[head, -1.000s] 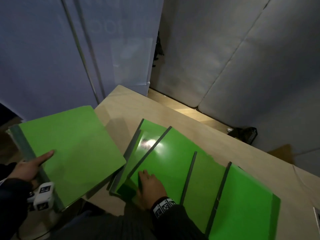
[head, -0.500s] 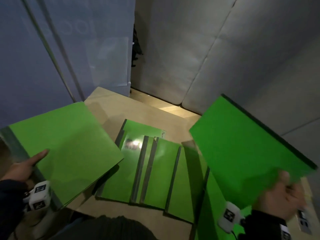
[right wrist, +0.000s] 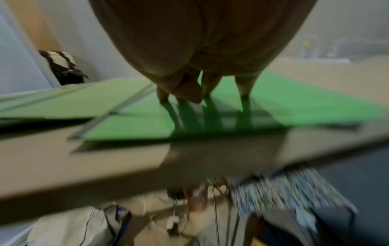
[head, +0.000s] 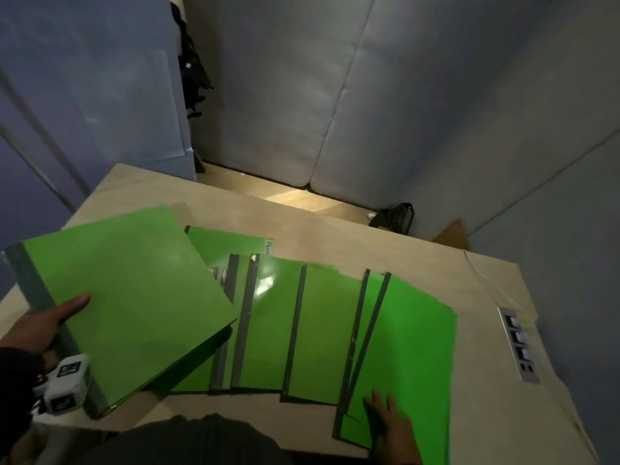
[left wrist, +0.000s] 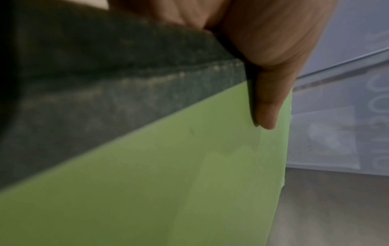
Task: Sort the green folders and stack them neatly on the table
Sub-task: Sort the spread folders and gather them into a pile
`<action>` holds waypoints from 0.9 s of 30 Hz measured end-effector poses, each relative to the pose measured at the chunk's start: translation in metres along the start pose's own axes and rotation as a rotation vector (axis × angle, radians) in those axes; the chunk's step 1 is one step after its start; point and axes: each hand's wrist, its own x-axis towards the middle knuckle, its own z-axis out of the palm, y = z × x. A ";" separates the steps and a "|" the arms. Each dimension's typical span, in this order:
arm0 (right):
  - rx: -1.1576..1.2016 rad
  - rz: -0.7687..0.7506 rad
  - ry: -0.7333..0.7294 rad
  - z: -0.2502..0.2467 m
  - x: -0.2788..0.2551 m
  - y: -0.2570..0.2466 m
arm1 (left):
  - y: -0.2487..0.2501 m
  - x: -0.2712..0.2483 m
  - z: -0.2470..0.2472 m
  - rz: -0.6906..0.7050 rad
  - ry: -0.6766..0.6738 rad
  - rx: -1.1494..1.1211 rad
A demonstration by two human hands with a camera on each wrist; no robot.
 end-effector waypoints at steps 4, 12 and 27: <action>0.152 0.064 0.231 -0.034 0.012 -0.013 | 0.007 -0.015 0.003 -0.029 -0.032 -0.018; -0.016 -0.166 0.072 -0.041 0.045 -0.160 | 0.048 -0.084 0.012 -0.065 0.006 -0.067; -0.307 -0.319 -0.056 -0.028 0.034 -0.215 | 0.048 -0.093 -0.067 -0.173 0.070 -0.152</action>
